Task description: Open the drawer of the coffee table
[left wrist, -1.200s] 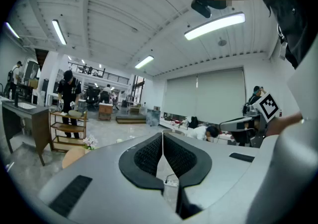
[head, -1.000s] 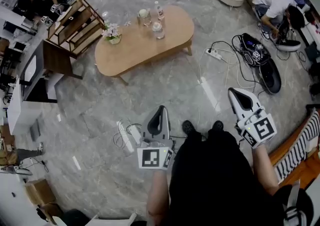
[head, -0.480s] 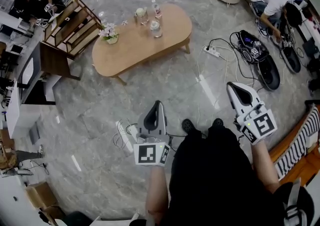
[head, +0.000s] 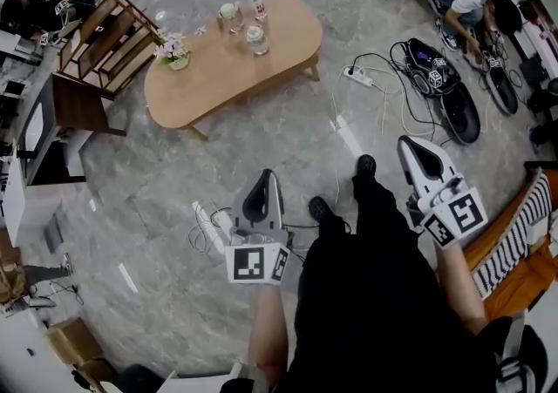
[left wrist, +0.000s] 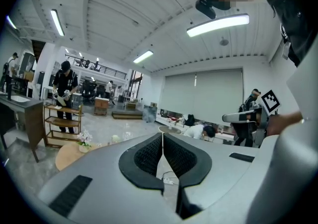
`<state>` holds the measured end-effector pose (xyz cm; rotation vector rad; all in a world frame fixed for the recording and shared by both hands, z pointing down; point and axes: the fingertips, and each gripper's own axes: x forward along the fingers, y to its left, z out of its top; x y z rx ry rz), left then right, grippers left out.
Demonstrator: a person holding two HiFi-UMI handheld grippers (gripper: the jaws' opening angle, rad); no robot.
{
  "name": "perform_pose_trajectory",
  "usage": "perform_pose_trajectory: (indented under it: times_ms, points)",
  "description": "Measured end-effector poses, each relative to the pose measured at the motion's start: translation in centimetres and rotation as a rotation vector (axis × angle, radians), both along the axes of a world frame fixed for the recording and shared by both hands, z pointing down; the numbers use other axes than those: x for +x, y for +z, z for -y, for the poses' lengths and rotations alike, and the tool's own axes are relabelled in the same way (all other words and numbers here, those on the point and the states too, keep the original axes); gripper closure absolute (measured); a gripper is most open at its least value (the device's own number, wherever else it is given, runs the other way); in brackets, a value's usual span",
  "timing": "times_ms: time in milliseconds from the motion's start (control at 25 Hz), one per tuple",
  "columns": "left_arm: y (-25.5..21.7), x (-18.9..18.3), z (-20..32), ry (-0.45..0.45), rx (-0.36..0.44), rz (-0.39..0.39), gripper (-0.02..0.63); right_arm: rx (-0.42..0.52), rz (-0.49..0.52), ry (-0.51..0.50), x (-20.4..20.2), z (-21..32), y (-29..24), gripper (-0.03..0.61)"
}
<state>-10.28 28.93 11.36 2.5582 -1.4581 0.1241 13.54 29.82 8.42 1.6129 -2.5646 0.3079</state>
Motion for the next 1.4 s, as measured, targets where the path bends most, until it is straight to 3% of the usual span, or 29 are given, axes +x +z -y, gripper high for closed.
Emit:
perform_pose_trajectory:
  times_ms: [240, 440, 800, 1000, 1160, 1400]
  points:
    - [0.1, 1.4, 2.4, -0.055, -0.008, 0.02, 0.594, -0.011, 0.042, -0.062, 1.2, 3.8, 1.0, 0.566]
    - [-0.3, 2.3, 6.2, -0.122, -0.017, 0.044, 0.594, 0.0, 0.078, -0.146, 1.2, 9.9, 1.0, 0.566]
    - [-0.4, 7.8, 14.4, -0.251, -0.035, 0.033, 0.594, -0.017, 0.083, -0.314, 5.7, 20.7, 1.7, 0.566]
    - [1.2, 10.3, 17.5, -0.348, -0.106, 0.003, 0.594, -0.07, 0.077, -0.417, 7.9, 24.8, 3.7, 0.566]
    - [3.2, 12.0, 17.6, -0.365, -0.188, 0.033, 0.594, -0.112, 0.064, -0.462, 8.6, 26.5, 6.0, 0.566]
    - [5.2, 11.4, 17.2, -0.4, -0.233, 0.03, 0.594, -0.164, 0.059, -0.48, 8.1, 26.8, 8.9, 0.566]
